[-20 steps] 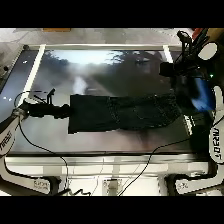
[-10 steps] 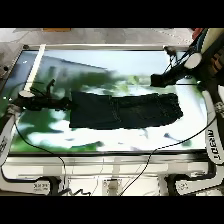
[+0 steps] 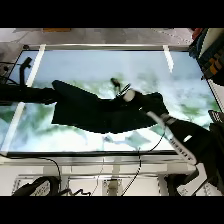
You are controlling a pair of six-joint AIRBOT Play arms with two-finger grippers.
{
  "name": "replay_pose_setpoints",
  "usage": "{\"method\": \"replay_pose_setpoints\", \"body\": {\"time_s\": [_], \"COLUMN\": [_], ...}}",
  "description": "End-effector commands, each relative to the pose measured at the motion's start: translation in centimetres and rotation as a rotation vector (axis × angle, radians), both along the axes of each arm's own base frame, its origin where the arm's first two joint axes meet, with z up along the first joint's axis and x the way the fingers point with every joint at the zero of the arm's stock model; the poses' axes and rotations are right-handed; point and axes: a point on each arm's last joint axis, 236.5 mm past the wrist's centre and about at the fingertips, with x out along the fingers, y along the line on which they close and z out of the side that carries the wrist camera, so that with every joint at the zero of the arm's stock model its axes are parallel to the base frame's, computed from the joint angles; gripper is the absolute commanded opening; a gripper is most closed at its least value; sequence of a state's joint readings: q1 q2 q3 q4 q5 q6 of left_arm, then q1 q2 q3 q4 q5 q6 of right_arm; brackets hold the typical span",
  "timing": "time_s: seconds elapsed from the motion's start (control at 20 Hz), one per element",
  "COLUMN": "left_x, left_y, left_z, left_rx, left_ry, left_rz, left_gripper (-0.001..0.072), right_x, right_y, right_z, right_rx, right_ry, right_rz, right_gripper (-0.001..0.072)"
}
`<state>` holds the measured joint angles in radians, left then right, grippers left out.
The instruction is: Fold the clothes and pants, and hang the long-sleeved shirts on hangers.
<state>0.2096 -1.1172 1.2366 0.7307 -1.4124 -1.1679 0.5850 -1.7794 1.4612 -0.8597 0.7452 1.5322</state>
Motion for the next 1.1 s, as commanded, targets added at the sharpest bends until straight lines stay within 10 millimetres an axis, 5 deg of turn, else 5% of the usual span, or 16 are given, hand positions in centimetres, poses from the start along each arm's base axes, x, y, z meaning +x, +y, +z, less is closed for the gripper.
{"method": "replay_pose_setpoints", "body": {"time_s": [0.0, 0.1, 0.2, 0.35, 0.55, 0.75, 0.9, 1.05], "left_x": [-0.9, -0.6, 0.0, 0.5, 0.8, 3.2, 4.6, 4.9], "left_y": [2.9, 4.1, 4.1, 1.5, -5.8, -17.3, -26.0, -31.7], "left_z": [2.0, 2.3, 2.5, 2.0, 0.4, -1.5, -4.9, -7.8], "left_rx": [0.088, 0.088, 0.081, 0.038, -0.059, -0.226, -0.314, -0.406], "left_ry": [-0.061, -0.067, -0.081, -0.07, -0.014, -0.009, 0.013, 0.085], "left_rz": [0.077, 0.12, 0.133, 0.076, -0.083, -0.131, -0.058, 0.079], "left_gripper": [0.0025, 0.0025, 0.0025, 0.0025, 0.0025, 0.0026, 0.0026, 0.0063], "right_x": [-3.9, -5.8, -5.9, -3.0, 3.7, 9.1, 10.7, 10.9], "right_y": [9.2, 12.0, 12.6, 9.1, -2.0, -14.8, -22.8, -28.8], "right_z": [-0.4, 0.3, 0.9, 0.6, 2.3, 7.5, 10.8, 11.6], "right_rx": [0.122, 0.147, 0.154, 0.076, -0.056, -0.081, -0.106, -0.159], "right_ry": [-0.017, -0.041, -0.071, -0.109, -0.119, -0.138, -0.168, -0.166], "right_rz": [-0.031, -0.002, 0.007, 0.017, -0.057, -0.245, -0.36, -0.438], "right_gripper": [0.0037, 0.0037, 0.0038, 0.0038, 0.0038, 0.0038, 0.0039, 0.0039]}}
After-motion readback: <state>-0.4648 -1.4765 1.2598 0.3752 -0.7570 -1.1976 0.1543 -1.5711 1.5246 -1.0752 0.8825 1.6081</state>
